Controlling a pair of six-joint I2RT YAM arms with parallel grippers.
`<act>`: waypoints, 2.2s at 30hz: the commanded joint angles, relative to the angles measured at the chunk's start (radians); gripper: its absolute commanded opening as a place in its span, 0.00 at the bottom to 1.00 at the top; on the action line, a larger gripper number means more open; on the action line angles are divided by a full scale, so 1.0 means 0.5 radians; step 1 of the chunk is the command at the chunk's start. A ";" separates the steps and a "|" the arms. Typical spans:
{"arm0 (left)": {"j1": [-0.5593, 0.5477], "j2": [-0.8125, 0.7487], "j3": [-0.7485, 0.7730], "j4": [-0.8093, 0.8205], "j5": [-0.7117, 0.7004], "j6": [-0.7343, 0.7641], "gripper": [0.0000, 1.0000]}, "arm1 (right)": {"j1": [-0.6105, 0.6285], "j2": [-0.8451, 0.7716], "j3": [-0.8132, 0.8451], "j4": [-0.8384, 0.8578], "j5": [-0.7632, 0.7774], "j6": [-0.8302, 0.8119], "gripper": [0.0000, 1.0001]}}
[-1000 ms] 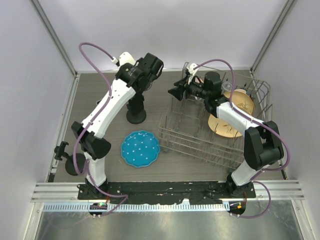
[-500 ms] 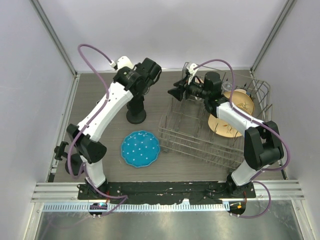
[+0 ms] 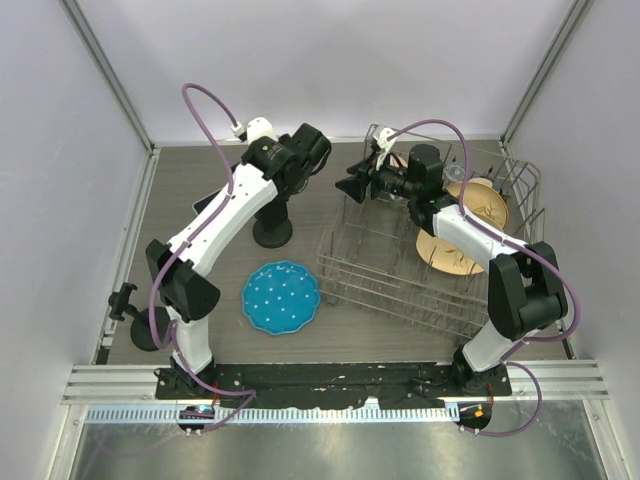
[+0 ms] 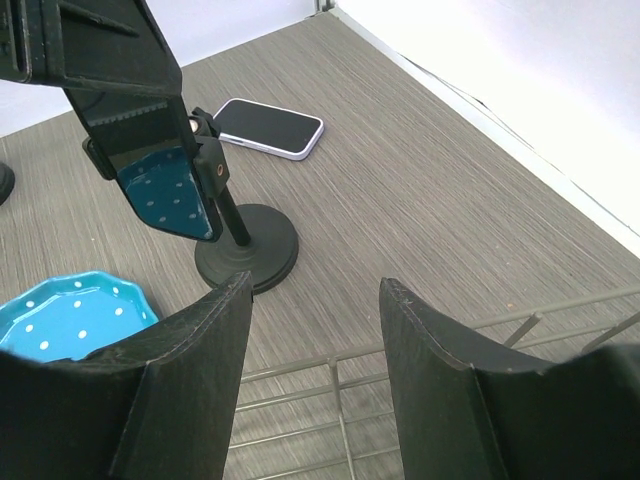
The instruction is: Place the phone on the phone stand
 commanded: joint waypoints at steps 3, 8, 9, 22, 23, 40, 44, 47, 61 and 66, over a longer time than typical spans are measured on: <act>-0.025 0.013 -0.049 -0.619 -0.117 -0.031 1.00 | -0.011 -0.058 0.012 0.107 -0.047 0.026 0.59; -0.044 0.043 -0.068 -0.619 -0.117 -0.065 1.00 | -0.011 -0.049 0.012 0.110 -0.047 0.029 0.59; -0.050 0.050 -0.071 -0.619 -0.123 -0.071 1.00 | -0.008 -0.052 0.012 0.110 -0.050 0.029 0.59; -0.050 0.001 -0.255 -0.619 -0.258 -0.163 0.80 | -0.011 -0.052 0.009 0.110 -0.053 0.026 0.59; -0.050 -0.003 -0.255 -0.619 -0.268 -0.163 0.80 | -0.011 -0.049 0.009 0.110 -0.059 0.029 0.59; -0.053 -0.012 -0.105 -0.497 -0.182 0.018 0.96 | -0.011 -0.028 0.015 0.113 -0.081 0.035 0.59; -0.050 -0.046 -0.123 -0.460 -0.176 0.037 0.96 | -0.011 -0.025 0.018 0.116 -0.087 0.035 0.59; -0.047 -0.030 -0.111 -0.450 -0.145 0.037 0.98 | -0.011 -0.025 0.018 0.119 -0.093 0.038 0.59; 0.011 0.099 0.018 -0.558 -0.133 -0.095 0.97 | -0.011 -0.018 0.018 0.119 -0.096 0.038 0.59; 0.039 0.126 -0.010 -0.607 -0.148 -0.154 0.98 | -0.011 -0.022 0.012 0.119 -0.099 0.035 0.59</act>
